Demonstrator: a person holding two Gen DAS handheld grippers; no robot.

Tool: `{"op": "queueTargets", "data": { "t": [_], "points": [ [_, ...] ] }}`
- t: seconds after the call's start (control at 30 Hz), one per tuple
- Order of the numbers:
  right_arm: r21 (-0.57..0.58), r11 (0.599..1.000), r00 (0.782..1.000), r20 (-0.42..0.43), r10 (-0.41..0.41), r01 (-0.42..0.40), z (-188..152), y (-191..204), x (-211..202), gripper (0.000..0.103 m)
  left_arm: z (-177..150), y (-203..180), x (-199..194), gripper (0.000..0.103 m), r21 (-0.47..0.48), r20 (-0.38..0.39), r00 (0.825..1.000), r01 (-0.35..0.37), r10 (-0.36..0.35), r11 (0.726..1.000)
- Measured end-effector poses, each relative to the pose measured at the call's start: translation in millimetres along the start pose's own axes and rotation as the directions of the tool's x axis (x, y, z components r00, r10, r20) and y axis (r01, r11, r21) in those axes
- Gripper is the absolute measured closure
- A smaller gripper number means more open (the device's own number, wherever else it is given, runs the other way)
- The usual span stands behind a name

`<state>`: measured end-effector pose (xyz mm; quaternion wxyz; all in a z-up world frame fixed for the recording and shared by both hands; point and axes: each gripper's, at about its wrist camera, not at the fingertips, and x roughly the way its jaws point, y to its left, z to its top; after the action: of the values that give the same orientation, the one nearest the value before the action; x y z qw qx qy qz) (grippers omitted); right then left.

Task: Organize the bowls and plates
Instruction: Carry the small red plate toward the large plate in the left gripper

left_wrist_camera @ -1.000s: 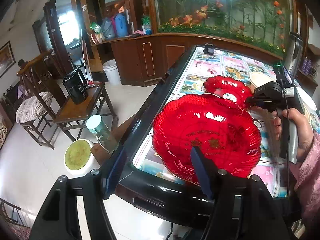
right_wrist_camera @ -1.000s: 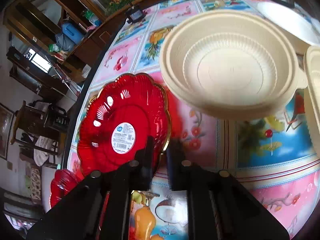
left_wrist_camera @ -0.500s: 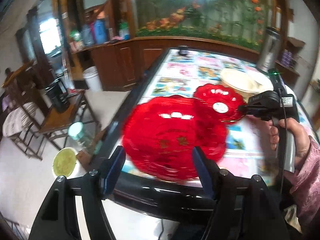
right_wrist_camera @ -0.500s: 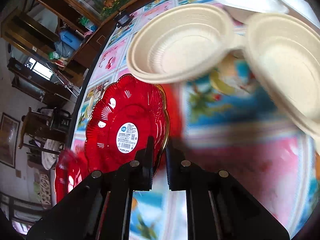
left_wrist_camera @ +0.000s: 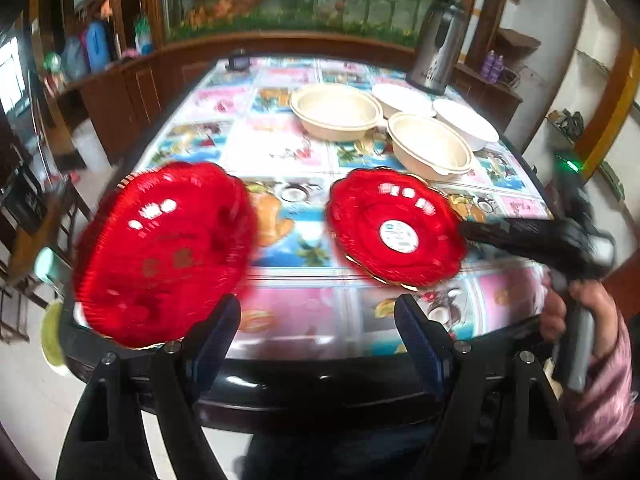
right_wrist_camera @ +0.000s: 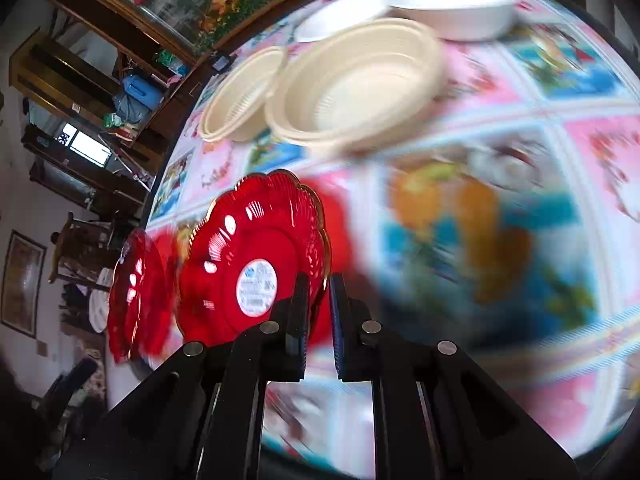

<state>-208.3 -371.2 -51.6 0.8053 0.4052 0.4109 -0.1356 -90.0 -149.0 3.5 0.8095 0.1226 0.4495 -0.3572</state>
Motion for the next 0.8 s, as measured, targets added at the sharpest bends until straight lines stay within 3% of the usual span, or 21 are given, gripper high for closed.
{"op": "queueTargets", "data": {
  "t": [0.07,0.17,0.23,0.3,0.43,0.5,0.6,0.8],
  "points": [
    [0.006,1.000,1.000,0.014,-0.005,0.005,0,-13,-10,0.094,7,-7,10,0.023,-0.016,-0.019,1.000,-0.010,0.009,1.000],
    [0.066,0.996,0.998,-0.009,0.062,-0.061,4,-29,-14,0.093,22,-11,30,0.023,-0.048,-0.041,0.997,-0.070,0.068,0.996],
    [0.071,0.995,0.997,-0.009,0.072,-0.072,5,-34,-15,0.090,31,-12,43,0.023,-0.069,-0.072,0.996,-0.060,0.055,0.996],
    [0.072,0.994,0.996,-0.005,0.085,-0.085,6,-36,-15,0.087,38,-12,61,0.023,-0.083,-0.140,0.986,-0.104,0.092,0.991],
    [0.059,0.994,0.996,0.010,0.089,-0.090,10,-35,-16,0.087,51,-12,81,0.024,-0.114,-0.180,0.977,-0.133,0.111,0.985],
    [0.051,0.995,0.996,0.010,0.086,-0.086,14,-35,-16,0.087,53,-13,84,0.024,-0.130,-0.177,0.981,-0.100,0.076,0.986],
    [0.051,0.996,0.997,0.007,0.071,-0.072,14,-36,-17,0.087,60,-16,95,0.024,-0.128,-0.198,0.976,-0.117,0.090,0.985],
    [0.080,0.994,0.997,-0.024,0.076,-0.074,18,-40,-8,0.087,69,-16,116,0.024,-0.171,-0.254,0.966,-0.091,0.046,0.981]
  ]
}}
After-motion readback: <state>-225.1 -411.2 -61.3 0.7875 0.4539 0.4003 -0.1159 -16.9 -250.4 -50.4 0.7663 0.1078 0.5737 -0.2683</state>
